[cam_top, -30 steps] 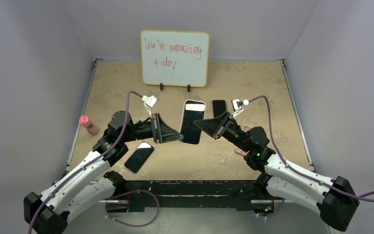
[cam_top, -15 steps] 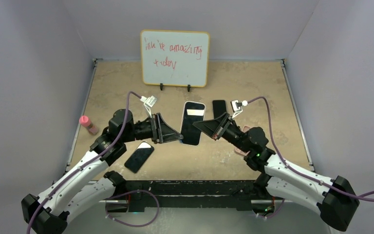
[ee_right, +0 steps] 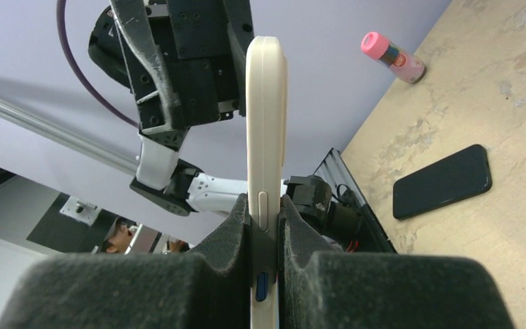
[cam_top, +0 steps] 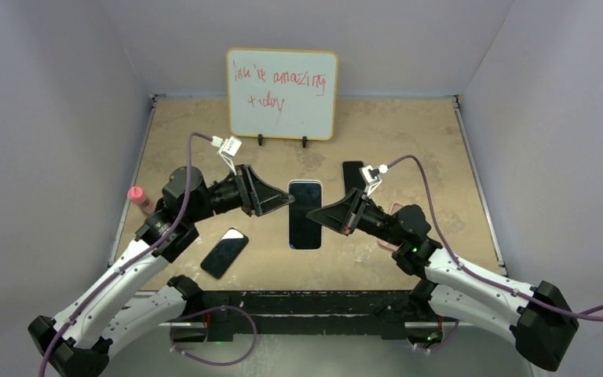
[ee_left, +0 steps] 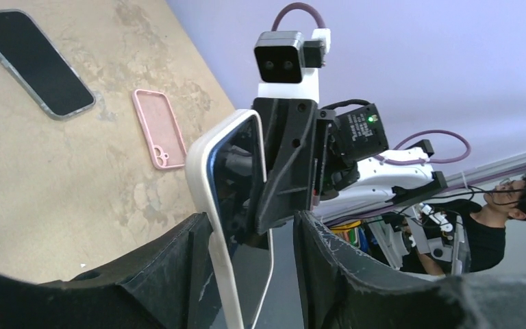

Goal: Put the phone into the phone case

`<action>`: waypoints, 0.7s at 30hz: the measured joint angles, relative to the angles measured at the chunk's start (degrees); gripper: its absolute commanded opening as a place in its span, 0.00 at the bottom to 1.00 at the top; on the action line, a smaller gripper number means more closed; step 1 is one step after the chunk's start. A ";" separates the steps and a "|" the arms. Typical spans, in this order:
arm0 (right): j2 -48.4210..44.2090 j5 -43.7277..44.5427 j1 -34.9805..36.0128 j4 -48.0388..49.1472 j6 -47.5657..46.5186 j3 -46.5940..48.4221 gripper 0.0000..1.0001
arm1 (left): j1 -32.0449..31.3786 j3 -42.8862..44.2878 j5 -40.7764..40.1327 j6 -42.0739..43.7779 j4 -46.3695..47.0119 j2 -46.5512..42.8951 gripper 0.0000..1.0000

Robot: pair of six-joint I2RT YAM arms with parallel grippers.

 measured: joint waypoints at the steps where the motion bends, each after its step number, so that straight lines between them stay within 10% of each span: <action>1: 0.00 -0.55 0.00 0.07 0.00 -0.02 0.00 | 0.00 0.15 -0.20 0.28 0.04 0.52 0.48; 8: -0.35 -1.44 -0.46 0.44 0.00 -0.63 0.00 | 0.02 0.13 -0.66 1.09 0.09 3.72 0.36; 17: 0.55 -4.70 -0.28 3.96 1.31 -1.95 0.00 | 0.02 -0.96 -0.72 1.88 1.18 4.00 0.45; 21: 0.55 -5.01 -0.28 4.13 1.62 -2.67 0.00 | 0.02 -1.84 -0.81 1.75 1.40 4.04 0.21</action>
